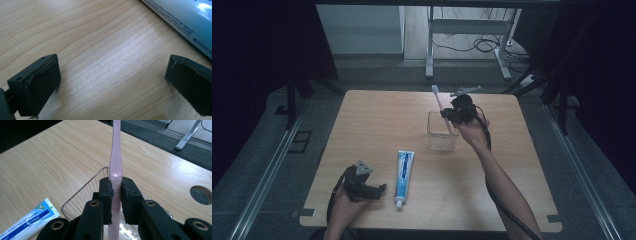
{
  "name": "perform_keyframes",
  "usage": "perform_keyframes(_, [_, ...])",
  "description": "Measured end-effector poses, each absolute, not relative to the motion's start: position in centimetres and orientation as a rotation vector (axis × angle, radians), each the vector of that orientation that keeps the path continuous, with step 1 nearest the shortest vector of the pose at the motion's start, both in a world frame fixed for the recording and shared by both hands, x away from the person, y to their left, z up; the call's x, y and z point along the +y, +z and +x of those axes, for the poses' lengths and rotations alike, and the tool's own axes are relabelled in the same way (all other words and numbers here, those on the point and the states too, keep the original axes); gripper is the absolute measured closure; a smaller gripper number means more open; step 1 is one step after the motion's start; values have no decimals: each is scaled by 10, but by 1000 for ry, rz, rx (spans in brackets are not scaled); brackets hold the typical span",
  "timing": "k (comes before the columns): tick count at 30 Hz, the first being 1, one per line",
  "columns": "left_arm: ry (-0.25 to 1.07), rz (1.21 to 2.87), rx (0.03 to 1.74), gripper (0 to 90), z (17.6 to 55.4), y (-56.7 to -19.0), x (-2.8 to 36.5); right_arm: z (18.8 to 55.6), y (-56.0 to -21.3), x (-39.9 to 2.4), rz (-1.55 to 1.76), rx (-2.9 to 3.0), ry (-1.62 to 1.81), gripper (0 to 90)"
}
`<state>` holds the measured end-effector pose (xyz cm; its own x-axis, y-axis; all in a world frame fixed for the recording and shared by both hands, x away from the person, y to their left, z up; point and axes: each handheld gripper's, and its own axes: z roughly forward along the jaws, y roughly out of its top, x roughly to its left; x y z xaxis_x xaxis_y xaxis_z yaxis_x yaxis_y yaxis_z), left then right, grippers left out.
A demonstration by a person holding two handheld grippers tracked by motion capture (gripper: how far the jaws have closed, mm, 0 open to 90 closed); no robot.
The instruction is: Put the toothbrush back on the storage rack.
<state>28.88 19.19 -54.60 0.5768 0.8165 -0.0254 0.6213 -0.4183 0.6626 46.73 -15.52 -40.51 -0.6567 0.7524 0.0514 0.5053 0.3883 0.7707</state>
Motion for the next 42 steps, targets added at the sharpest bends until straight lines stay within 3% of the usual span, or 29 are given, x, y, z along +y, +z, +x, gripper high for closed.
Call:
perform_keyframes(15, [401, 2176, 1144, 2, 289, -546, 192, 473, -439, -144, 1097, 2382, 1072, 785])
perform_keyframes(42, [402, 2178, 1141, 2, 289, -546, 192, 477, -456, -138, 1086, 2451, 942, 775])
